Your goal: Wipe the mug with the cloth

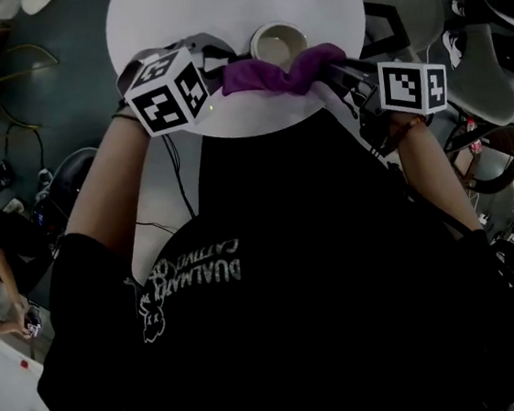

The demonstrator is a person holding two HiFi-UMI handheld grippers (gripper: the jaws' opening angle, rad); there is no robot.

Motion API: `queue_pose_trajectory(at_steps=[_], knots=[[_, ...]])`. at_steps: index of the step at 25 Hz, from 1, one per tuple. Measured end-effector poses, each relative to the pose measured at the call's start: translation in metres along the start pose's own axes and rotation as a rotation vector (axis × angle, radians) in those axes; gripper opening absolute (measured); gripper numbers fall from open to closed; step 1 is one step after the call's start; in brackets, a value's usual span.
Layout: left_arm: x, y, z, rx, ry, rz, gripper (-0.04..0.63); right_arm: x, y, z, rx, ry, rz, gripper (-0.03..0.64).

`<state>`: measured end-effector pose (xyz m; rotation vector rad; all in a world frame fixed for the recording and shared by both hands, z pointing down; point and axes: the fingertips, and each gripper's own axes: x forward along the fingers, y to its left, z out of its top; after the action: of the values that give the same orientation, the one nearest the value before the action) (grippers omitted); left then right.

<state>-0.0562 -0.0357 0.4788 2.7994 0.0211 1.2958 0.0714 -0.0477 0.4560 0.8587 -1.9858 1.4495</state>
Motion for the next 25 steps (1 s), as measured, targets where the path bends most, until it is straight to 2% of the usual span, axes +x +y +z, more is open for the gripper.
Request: queue_pose_trajectory(at_steps=[16, 21, 25], knots=[[0.006, -0.002, 0.004, 0.017, 0.008, -0.017, 0.06, 0.005, -0.022, 0.033, 0.055, -0.128, -0.065, 0.074], [0.003, -0.001, 0.003, 0.004, 0.018, -0.023, 0.06, 0.011, -0.021, 0.047, 0.03, -0.157, -0.072, 0.074], [0.003, -0.001, 0.004, -0.017, 0.029, -0.02, 0.06, 0.015, -0.019, 0.058, -0.034, -0.141, -0.058, 0.074]])
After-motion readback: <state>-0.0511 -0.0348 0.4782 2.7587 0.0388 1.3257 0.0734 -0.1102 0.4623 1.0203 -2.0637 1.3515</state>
